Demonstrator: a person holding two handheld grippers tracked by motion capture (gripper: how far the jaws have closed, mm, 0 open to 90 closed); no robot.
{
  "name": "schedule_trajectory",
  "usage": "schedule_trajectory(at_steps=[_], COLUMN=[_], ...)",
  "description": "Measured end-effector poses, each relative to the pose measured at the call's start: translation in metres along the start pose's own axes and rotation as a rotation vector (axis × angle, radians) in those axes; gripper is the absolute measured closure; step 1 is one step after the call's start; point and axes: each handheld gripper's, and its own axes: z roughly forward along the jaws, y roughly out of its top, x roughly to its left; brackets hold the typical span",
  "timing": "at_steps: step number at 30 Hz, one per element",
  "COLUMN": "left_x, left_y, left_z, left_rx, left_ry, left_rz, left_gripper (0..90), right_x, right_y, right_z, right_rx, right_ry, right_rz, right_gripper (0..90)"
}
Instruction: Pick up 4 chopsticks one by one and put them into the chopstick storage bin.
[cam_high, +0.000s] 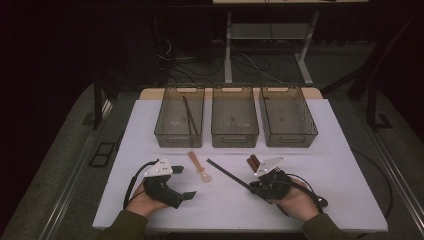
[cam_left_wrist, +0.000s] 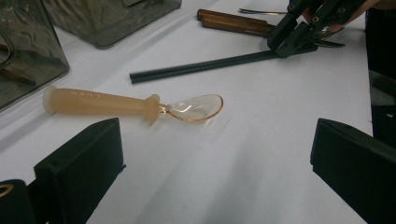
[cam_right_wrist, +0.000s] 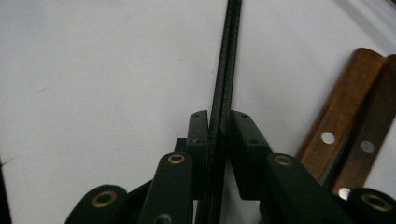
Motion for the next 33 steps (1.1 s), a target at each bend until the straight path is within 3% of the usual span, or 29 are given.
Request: schedule_trajectory(at_steps=[6,11,15,21,33], left_x=[0.0,0.0,0.0,0.0,0.0], left_y=[0.0,0.0,0.0,0.0,0.0], left_z=[0.0,-0.001,0.0,0.0,0.0], left_rx=[-0.001,-0.001,0.0,0.001,0.001], left_ry=[0.0,-0.001,-0.001,-0.001,-0.002], left_rz=[0.001,0.003,0.0,0.002,0.001], left_gripper=[1.6,1.6,1.6,1.6,1.6], right_x=[0.003,0.002,-0.001,-0.006,-0.004], right_y=[0.001,0.0,-0.004,-0.014,-0.01], right_z=[0.001,-0.004,-0.013,-0.017,-0.008], right_rx=[0.003,-0.037,-0.061,-0.051,-0.03], right_ry=[0.015,0.03,0.033,0.027,0.012], right_rz=[-0.025,0.003,0.014,0.027,0.015], right_gripper=[78.4,72.3,75.7,77.9,80.1])
